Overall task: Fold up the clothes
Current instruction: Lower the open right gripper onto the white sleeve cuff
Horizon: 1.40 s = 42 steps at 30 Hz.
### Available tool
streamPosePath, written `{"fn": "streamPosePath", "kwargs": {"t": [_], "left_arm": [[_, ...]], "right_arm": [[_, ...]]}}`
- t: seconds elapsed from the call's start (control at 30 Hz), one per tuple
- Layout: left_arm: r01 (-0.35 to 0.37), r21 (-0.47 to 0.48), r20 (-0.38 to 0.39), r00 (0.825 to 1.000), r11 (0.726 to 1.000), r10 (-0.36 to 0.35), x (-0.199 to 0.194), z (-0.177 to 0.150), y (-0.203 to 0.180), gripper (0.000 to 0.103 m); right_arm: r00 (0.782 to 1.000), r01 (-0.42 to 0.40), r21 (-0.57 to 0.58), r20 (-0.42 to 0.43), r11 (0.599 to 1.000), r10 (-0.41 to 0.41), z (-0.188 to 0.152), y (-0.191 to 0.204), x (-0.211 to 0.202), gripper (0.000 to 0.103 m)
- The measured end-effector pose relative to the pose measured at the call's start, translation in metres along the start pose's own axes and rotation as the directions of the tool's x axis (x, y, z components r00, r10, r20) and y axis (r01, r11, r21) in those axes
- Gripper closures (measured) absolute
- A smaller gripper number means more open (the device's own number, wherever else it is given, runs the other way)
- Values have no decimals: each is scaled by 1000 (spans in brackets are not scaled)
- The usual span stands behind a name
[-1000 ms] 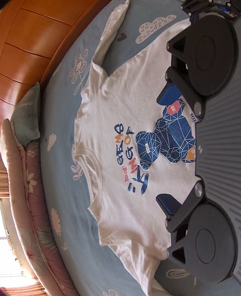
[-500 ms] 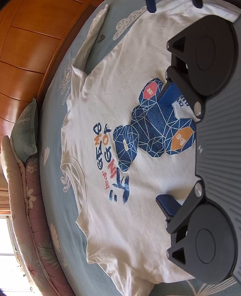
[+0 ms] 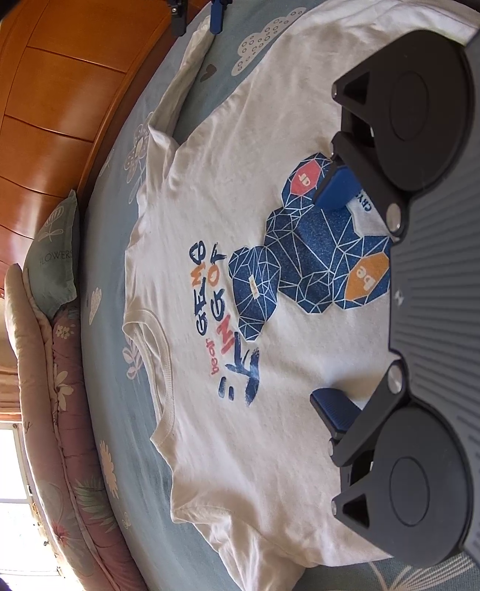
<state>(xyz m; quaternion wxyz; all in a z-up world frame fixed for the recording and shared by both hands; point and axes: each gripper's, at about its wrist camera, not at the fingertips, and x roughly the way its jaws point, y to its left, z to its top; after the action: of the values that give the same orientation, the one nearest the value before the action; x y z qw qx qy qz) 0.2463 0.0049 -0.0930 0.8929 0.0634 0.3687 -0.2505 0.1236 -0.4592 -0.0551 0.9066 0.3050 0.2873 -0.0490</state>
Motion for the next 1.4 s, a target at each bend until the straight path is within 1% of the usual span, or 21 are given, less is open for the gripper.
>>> {"fn": "streamPosePath", "kwargs": {"t": [0.1,0.2,0.33,0.37,0.43,0.5,0.67,0.87,0.9,1.0,1.03,1.13,1.17,1.23,1.3,1.37,1.4], "left_arm": [[5,3,7,1000,1000,-5,0,-1,1,1],[9,4,11,1000,1000,-9,1,-1,2,1],[11,9,19,1000,1000,-11,1,-1,2,1],[12,10,21,1000,1000,-12,2,-1,2,1],[13,11,23,1000,1000,-13,1,-1,2,1],[13,17,28,1000,1000,-13,2,-2,2,1],[12,20,31,999,1000,-13,2,-2,2,1],[15,23,35,999,1000,-16,2,-3,2,1],[15,23,35,999,1000,-16,2,-3,2,1],[14,21,34,999,1000,-15,2,-3,2,1],[14,21,33,999,1000,-14,2,-2,2,1],[11,22,34,999,1000,-12,2,-3,1,1],[11,21,34,999,1000,-11,2,-3,1,1],[11,22,34,999,1000,-12,2,-3,2,1],[13,21,34,999,1000,-13,1,-3,2,1],[15,21,35,999,1000,-15,1,-3,2,1],[16,21,35,999,1000,-16,1,-3,3,1]], "right_arm": [[999,11,-28,31,1000,-10,29,-3,8,0],[998,33,-104,48,994,-28,59,1,24,0],[998,62,-229,23,971,-58,83,19,57,0],[999,42,-242,10,969,-41,84,25,63,1],[998,-57,-276,-27,960,52,79,42,69,1],[990,-142,-304,-66,942,128,73,57,76,1],[983,-156,-346,-147,925,111,50,67,99,0],[967,-177,-393,-240,902,85,21,78,126,0],[964,-180,-399,-255,899,80,18,80,128,0],[953,-189,-402,-296,896,69,19,85,114,0],[951,-192,-407,-302,893,67,20,88,110,0],[963,-212,-439,-247,873,110,31,101,102,0],[965,-222,-444,-229,868,129,34,106,103,0],[962,-248,-449,-222,859,162,37,116,116,0],[960,-249,-458,-237,854,152,33,121,135,0],[954,-223,-459,-285,860,96,22,119,153,0],[950,-226,-456,-298,861,92,16,116,154,0]]}}
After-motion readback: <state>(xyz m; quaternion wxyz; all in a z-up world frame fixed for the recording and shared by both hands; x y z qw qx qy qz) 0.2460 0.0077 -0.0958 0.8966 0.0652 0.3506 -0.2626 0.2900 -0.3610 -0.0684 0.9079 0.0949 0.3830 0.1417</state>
